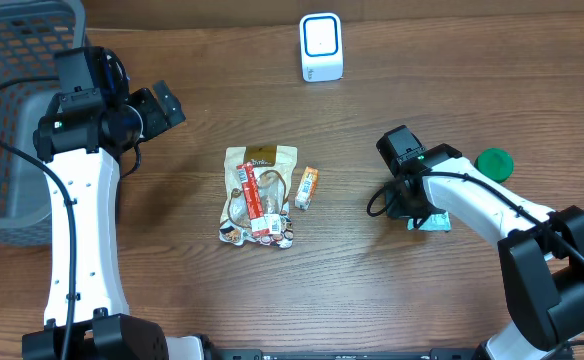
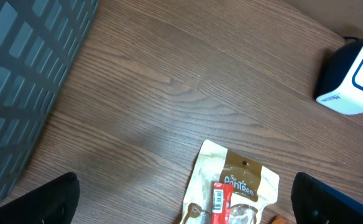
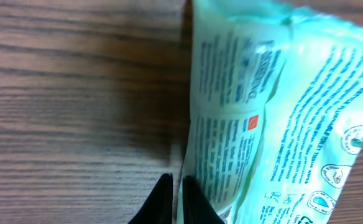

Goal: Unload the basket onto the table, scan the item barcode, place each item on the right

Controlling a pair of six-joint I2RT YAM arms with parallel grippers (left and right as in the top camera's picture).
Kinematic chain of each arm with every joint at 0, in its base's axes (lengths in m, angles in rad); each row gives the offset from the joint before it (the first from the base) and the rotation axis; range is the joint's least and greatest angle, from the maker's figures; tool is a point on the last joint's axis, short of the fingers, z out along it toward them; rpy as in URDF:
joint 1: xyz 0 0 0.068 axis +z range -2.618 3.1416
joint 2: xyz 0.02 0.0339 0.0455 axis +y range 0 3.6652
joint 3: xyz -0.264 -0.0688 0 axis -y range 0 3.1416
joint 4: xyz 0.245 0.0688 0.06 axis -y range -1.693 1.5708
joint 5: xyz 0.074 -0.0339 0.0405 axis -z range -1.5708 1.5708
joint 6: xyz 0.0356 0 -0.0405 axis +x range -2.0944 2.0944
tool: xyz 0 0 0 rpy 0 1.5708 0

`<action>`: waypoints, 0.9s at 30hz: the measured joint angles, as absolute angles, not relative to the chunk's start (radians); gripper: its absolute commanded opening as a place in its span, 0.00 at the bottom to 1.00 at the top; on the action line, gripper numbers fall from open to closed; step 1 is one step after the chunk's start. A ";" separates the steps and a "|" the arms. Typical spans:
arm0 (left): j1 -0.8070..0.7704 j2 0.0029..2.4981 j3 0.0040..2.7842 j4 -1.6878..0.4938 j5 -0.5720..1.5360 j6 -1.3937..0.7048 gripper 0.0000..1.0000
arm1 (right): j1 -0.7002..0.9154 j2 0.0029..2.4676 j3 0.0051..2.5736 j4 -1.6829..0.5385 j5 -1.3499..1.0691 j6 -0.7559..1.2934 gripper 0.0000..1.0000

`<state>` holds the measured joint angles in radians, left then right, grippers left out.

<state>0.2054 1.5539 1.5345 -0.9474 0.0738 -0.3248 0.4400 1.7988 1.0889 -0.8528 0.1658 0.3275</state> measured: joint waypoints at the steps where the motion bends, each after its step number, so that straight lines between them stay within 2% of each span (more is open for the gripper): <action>1: 0.205 1.554 1.534 -0.947 0.074 -0.325 1.00 | 0.440 1.799 1.089 -0.853 0.178 0.324 0.09; 16: 0.205 1.554 1.534 -0.947 0.074 -0.325 1.00 | 0.440 1.799 1.089 -0.853 0.366 0.314 0.09; 27: 0.205 1.554 1.534 -0.948 0.074 -0.325 1.00 | 0.440 1.799 1.089 -0.824 0.316 0.312 0.10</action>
